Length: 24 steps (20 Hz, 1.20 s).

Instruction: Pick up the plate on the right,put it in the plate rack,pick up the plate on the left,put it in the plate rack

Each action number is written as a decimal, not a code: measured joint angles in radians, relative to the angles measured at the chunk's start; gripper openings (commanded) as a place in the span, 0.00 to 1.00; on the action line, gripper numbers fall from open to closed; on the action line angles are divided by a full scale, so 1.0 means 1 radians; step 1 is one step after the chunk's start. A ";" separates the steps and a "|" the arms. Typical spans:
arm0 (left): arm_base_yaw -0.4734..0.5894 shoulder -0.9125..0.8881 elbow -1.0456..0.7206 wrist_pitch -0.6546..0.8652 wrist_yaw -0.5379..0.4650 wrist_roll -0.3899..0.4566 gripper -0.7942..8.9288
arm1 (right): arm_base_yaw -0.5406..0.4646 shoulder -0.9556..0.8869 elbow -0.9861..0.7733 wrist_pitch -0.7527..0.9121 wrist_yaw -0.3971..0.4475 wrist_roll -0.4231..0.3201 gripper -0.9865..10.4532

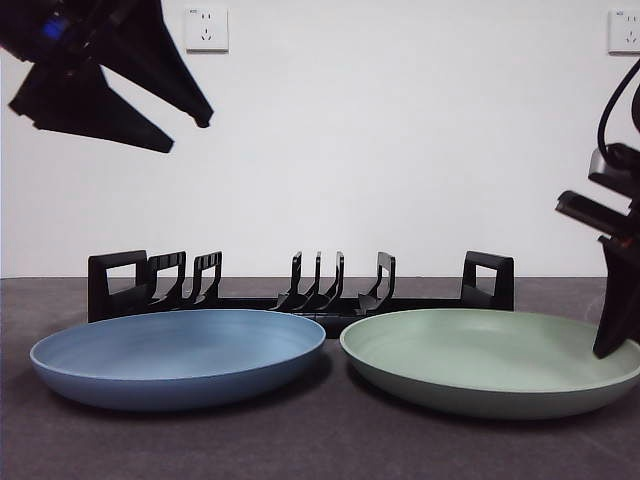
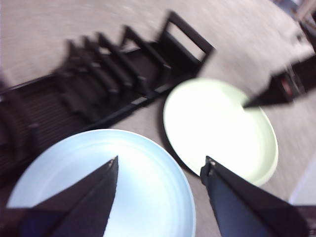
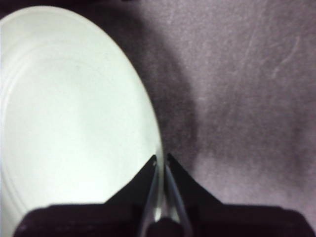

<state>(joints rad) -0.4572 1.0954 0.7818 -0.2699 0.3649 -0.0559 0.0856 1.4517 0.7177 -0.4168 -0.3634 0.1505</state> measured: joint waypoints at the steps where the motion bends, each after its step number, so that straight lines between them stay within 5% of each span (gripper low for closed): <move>1: -0.030 0.000 0.000 -0.002 -0.006 0.040 0.38 | 0.000 -0.031 0.000 -0.005 0.008 0.001 0.07; 8: -0.314 0.000 0.000 -0.033 -0.201 0.354 0.38 | 0.014 -0.151 0.059 -0.074 0.005 0.048 0.07; 15: -0.572 0.000 0.000 -0.081 -0.585 0.728 0.38 | 0.155 -0.150 0.262 -0.242 0.003 0.060 0.07; 24: -0.600 0.000 0.000 -0.112 -0.636 0.836 0.38 | 0.246 -0.136 0.315 -0.326 -0.001 0.063 0.07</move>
<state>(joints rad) -1.0573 1.0954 0.7818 -0.3817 -0.2710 0.7803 0.3313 1.3159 1.0332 -0.7429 -0.3645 0.2131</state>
